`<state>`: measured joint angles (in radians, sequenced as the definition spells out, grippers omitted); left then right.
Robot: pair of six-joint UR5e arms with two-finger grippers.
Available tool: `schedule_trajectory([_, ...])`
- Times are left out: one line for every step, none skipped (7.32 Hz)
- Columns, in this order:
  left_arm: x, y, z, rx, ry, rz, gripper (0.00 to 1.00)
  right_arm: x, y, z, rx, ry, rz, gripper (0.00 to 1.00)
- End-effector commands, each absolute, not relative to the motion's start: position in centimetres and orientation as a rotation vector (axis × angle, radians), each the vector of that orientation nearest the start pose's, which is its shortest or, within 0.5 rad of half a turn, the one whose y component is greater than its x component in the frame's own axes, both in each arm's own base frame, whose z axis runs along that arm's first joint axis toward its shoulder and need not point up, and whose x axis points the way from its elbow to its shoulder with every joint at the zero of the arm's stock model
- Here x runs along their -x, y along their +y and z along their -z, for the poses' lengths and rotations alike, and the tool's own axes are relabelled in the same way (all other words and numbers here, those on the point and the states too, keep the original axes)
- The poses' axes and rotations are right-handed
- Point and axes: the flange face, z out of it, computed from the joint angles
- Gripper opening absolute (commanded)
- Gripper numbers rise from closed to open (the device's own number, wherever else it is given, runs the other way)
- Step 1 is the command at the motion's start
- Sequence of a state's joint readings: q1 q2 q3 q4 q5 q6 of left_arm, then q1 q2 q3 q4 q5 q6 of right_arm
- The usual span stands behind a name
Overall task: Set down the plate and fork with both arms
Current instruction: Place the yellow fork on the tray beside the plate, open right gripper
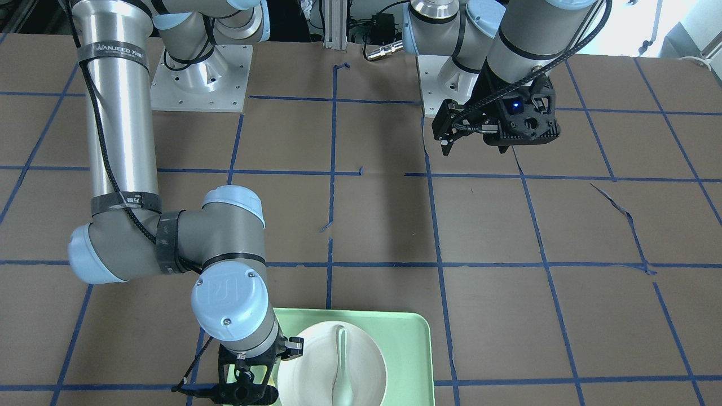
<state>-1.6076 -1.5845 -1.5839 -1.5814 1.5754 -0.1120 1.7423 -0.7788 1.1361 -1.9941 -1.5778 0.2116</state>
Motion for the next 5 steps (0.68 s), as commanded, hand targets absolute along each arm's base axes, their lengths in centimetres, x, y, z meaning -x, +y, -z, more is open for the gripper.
schedule_trajectory([15.1,-48.9,-47.3,0.115,3.131,-0.062,1.00,-25.3,-74.0,-21.0,-0.064,3.118,0.140,0.11])
schedule_trajectory([15.1,-48.9,-47.2,0.115,3.131,-0.064,1.00,-25.2,-73.9,-20.5,-0.067,3.118,0.135,0.11])
schedule_trajectory([15.1,-48.9,-47.1,0.115,3.131,-0.067,1.00,-24.9,-73.3,-19.0,-0.015,3.127,0.094,0.11])
schedule_trajectory([15.1,-49.0,-47.0,0.115,3.131,-0.069,1.00,-24.7,-73.2,-18.7,-0.002,3.128,0.094,0.12])
schedule_trajectory([15.1,-49.0,-47.0,0.115,3.131,-0.069,1.00,-24.6,-73.1,-18.6,0.000,3.128,0.097,0.19])
